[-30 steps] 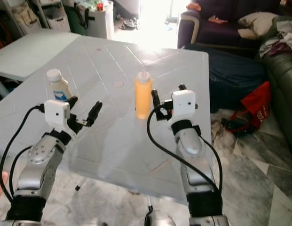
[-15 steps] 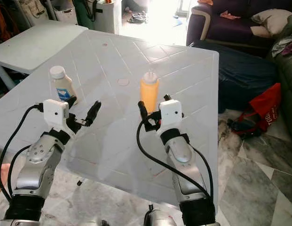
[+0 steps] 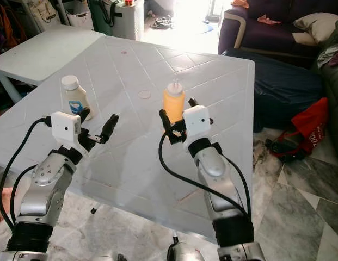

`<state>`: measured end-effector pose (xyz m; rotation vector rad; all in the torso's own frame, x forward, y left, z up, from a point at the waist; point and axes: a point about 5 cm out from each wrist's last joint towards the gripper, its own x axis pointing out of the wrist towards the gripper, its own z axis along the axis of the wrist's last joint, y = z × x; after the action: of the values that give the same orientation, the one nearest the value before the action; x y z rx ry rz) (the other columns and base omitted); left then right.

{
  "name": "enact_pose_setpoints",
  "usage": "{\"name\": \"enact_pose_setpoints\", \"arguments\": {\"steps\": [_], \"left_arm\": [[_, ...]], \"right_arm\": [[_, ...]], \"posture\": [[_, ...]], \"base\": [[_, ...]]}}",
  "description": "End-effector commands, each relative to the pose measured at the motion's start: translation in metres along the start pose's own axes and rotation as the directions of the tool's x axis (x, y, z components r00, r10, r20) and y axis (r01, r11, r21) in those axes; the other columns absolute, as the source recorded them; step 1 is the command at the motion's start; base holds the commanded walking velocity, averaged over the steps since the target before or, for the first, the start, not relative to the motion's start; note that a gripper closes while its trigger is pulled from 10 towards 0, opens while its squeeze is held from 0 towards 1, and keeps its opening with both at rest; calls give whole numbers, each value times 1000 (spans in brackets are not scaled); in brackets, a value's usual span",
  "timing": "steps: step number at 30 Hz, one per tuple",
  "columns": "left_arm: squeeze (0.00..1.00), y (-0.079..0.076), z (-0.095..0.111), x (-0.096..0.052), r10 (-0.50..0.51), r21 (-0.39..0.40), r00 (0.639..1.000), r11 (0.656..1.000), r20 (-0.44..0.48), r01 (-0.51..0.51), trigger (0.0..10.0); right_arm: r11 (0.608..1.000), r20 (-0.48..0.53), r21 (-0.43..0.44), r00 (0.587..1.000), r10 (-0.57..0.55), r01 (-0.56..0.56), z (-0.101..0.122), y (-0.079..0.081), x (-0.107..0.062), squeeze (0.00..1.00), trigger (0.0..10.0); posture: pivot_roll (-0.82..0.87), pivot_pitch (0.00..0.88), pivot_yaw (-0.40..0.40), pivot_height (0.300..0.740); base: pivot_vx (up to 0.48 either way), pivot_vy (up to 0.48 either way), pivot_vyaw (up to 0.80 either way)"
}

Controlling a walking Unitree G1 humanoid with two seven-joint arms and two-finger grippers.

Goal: Restocking fridge

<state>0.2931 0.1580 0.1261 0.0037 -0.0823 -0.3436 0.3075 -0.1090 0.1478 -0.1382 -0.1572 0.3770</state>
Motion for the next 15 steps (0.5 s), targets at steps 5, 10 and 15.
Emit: {"name": "enact_pose_setpoints", "arguments": {"steps": [5, 10, 15], "left_arm": [[0, 0, 2, 0, -12, 21, 1000, 1000, -9, 12, 10000], [0, 0, 2, 0, -17, 24, 1000, 1000, -12, 17, 10000], [0, 0, 2, 1, -23, 32, 1000, 999, -15, 23, 10000]], "right_arm": [[1000, 20, -13, 1000, 10, -10, 6, -6, 13, 0, 10000], [1000, 26, -14, 999, 24, -23, 9, -8, 22, 0, 10000], [999, 26, -19, 998, 50, -49, 12, -5, 34, 0, 3647]], "posture": [[-41, 32, -4, 740], [-33, 37, 2, 740], [-30, 38, 3, 740]], "base": [[0, 0, 0], [0, 0, 0], [0, 0, 0]]}}
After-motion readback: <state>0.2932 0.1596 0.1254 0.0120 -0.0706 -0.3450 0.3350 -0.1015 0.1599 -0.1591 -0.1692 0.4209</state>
